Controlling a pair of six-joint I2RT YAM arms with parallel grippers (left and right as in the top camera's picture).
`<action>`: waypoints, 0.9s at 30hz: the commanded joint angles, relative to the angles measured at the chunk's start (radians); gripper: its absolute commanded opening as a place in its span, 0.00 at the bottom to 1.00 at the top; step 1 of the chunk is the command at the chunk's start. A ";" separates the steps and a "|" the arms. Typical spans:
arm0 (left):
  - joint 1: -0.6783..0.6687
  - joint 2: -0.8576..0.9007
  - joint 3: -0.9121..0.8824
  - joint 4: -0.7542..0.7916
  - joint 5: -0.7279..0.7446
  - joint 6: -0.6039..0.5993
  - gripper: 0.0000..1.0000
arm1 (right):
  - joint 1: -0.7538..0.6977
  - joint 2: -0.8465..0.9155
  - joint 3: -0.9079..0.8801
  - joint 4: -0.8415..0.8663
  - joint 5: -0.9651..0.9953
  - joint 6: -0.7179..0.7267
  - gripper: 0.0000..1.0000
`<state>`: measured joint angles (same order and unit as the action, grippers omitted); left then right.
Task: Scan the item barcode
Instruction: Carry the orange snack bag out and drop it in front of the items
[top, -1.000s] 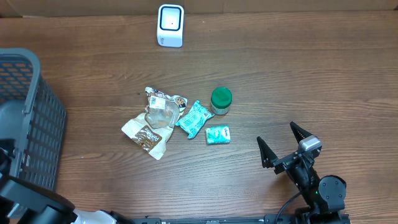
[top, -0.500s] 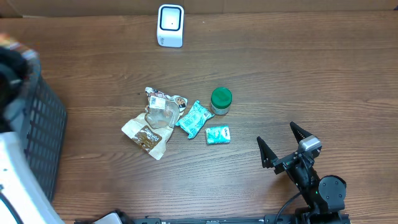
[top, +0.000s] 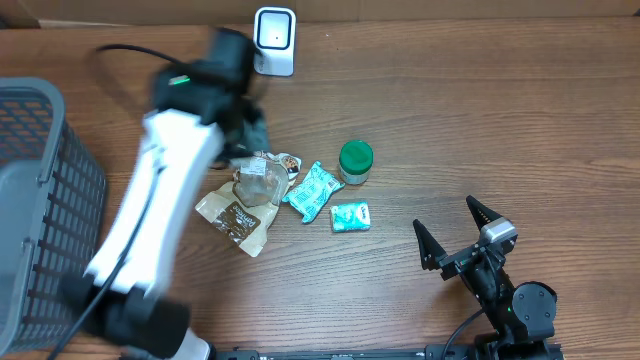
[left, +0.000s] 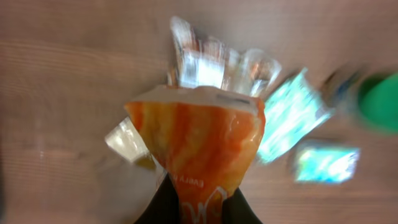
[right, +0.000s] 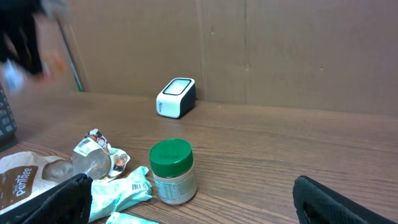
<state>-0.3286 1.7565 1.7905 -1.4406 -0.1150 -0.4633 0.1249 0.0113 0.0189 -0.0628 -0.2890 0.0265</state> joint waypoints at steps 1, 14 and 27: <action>-0.077 0.116 -0.011 -0.065 -0.048 0.023 0.04 | -0.003 -0.002 -0.010 0.006 -0.004 -0.002 1.00; -0.282 0.311 -0.068 -0.113 0.051 -0.023 0.04 | -0.003 -0.002 -0.010 0.006 -0.004 -0.002 1.00; -0.287 0.311 -0.157 -0.040 -0.008 -0.102 0.08 | -0.003 -0.002 -0.010 0.006 -0.004 -0.002 1.00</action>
<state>-0.6197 2.0617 1.6360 -1.4834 -0.0921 -0.5266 0.1249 0.0113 0.0189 -0.0628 -0.2890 0.0261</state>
